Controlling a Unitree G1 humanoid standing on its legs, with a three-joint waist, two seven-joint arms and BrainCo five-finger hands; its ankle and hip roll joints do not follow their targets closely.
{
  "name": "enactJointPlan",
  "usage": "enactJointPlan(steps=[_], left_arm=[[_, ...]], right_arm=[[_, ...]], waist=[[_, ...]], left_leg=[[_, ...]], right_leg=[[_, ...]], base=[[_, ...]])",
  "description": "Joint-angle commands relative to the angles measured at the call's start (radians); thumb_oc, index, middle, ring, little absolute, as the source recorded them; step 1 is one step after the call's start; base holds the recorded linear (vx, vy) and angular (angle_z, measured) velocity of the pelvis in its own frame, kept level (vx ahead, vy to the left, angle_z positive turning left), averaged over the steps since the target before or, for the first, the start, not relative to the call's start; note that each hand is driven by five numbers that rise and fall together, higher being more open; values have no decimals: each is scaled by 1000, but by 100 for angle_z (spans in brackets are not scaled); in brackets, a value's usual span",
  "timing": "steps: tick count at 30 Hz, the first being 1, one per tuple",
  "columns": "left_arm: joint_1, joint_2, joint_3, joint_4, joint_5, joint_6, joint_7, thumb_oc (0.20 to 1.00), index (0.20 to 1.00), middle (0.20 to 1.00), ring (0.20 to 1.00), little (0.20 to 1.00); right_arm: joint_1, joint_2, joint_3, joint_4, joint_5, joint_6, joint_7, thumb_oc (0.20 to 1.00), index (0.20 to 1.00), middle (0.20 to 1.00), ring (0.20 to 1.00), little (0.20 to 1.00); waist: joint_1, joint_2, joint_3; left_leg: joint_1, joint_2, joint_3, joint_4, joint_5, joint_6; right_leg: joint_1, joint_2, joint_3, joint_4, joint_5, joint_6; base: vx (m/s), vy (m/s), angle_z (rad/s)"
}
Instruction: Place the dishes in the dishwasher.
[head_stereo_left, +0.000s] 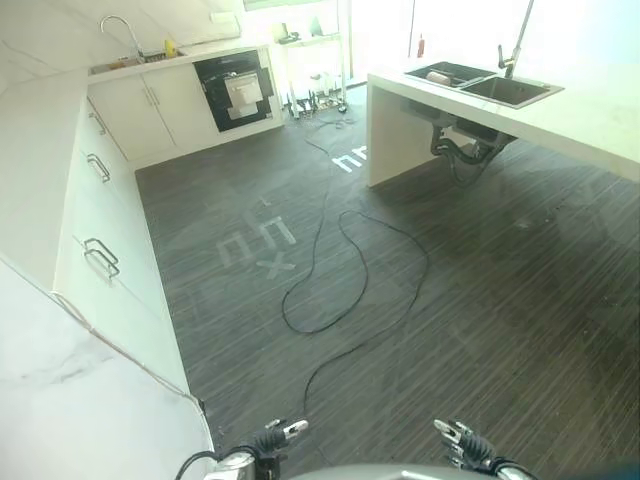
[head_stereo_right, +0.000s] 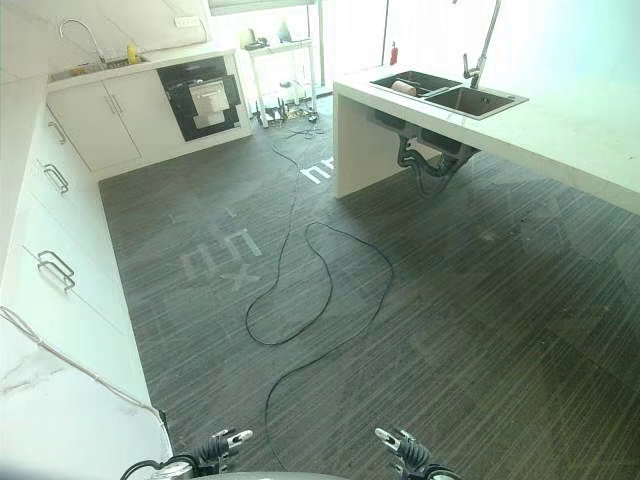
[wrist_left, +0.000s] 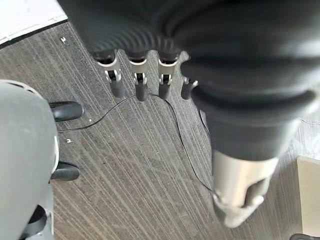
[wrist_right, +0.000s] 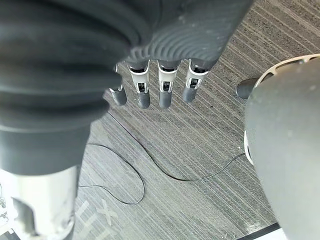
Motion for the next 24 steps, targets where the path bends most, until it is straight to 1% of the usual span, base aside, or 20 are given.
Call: enactJointPlan(steps=[1,2,7,8,10,12,13,14,15,16,17,18,20,22,23,24], left_arm=[[-48,-8,24,48,-17,-44,9,1000,1000,1000,1000,1000],[-43,-6,29,45,-37,-73,-5,1000,1000,1000,1000,1000],[-34,-4,48,23,-98,-109,-40,1000,1000,1000,1000,1000],[-33,-3,50,18,-95,-127,-53,1000,1000,1000,1000,1000],[-29,2,55,5,-90,-144,-68,1000,1000,1000,1000,1000],[-28,9,56,-34,-65,-171,-61,1000,1000,1000,1000,1000],[-29,19,51,-59,12,-216,-16,1000,1000,1000,1000,1000],[-29,21,50,-63,31,-225,-1,1000,1000,1000,1000,1000],[-37,35,29,-88,133,-259,53,1000,1000,1000,1000,1000],[-49,50,13,-130,149,-260,82,1000,1000,1000,1000,1000],[-56,54,17,-167,120,-253,93,1000,1000,1000,1000,1000],[-61,60,39,-233,76,-233,98,1000,1000,1000,1000,1000],[-62,67,67,-284,62,-231,74,1000,1000,1000,1000,1000],[-63,81,72,-324,86,-221,42,1000,1000,1000,1000,1000],[-60,86,71,-331,85,-229,29,1000,1000,1000,1000,1000],[-51,87,72,-334,99,-239,30,1000,1000,1000,1000,1000]], right_arm=[[-53,34,25,38,33,-55,1,1000,1000,1000,1000,1000],[-50,31,25,38,20,-64,8,1000,1000,1000,1000,1000],[-48,30,27,32,40,-67,28,1000,1000,1000,1000,1000],[-49,29,26,32,48,-56,42,1000,1000,1000,1000,1000],[-49,24,28,28,46,-60,54,1000,1000,1000,1000,1000],[-51,18,37,9,44,-57,57,1000,1000,1000,1000,1000],[-53,13,42,-3,45,-56,58,1000,1000,1000,1000,1000],[-53,12,43,-4,46,-56,59,1000,1000,1000,1000,1000],[-56,6,45,-18,55,-50,65,1000,1000,1000,1000,1000],[-60,-3,46,-43,72,-43,73,1000,1000,1000,1000,1000],[-61,-9,46,-70,91,-38,83,1000,1000,1000,1000,1000],[-60,-20,47,-132,111,-20,99,1000,1000,1000,1000,1000],[-61,-31,54,-186,111,-39,120,1000,1000,1000,1000,1000],[-62,-41,56,-241,116,-31,111,1000,1000,1000,1000,1000],[-62,-45,51,-250,125,-35,115,1000,1000,1000,1000,1000],[-64,-47,45,-249,131,-40,123,1000,1000,1000,1000,1000]], waist=[[-19,-26,-24],[-22,-25,-23],[-22,-21,-18],[-22,-21,-16],[-20,-21,-14],[-16,-19,-7],[-13,-18,-2],[-12,-18,-1],[-10,-18,5],[-8,-18,13],[-5,-20,21],[1,-30,35],[6,-47,51],[9,-58,70],[14,-58,81],[22,-54,89]], left_leg=[[29,50,44,-34,0,-59],[31,54,45,-35,1,-60],[27,66,44,-33,7,-68],[24,71,42,-30,10,-72],[24,74,35,-28,11,-75],[18,80,21,-21,16,-80],[15,88,17,-13,21,-86],[14,89,16,-12,22,-88],[5,97,14,6,25,-95],[-12,106,8,34,28,-105],[-24,111,3,60,26,-111],[-56,110,-11,133,12,-113],[-106,105,-20,246,-13,-100],[-174,111,-26,373,10,-98],[-207,108,-35,412,29,-97],[-221,97,-45,409,39,-94]], right_leg=[[39,-44,45,-147,108,79],[39,-40,49,-148,106,76],[39,-32,54,-153,104,72],[38,-29,56,-152,103,69],[39,-23,59,-152,100,66],[38,-14,68,-149,93,59],[38,-10,69,-146,90,55],[38,-9,69,-145,89,54],[37,-7,68,-141,86,50],[33,-6,68,-134,84,44],[30,-6,68,-130,82,40],[25,-12,73,-121,81,31],[10,-20,84,-104,80,17],[1,-18,89,-83,79,2],[2,-12,92,-71,76,-5],[9,-6,94,-63,68,-5]], base=[[33,-74,1],[26,-70,1],[6,-77,0],[14,-114,0],[18,-110,1],[7,-132,2],[-3,-97,1],[-11,-107,-1],[-19,-100,-1],[-26,-121,-3],[-34,-143,-2],[-34,-135,0],[-35,-158,3],[-13,-151,0],[61,-91,2],[117,-43,6]])
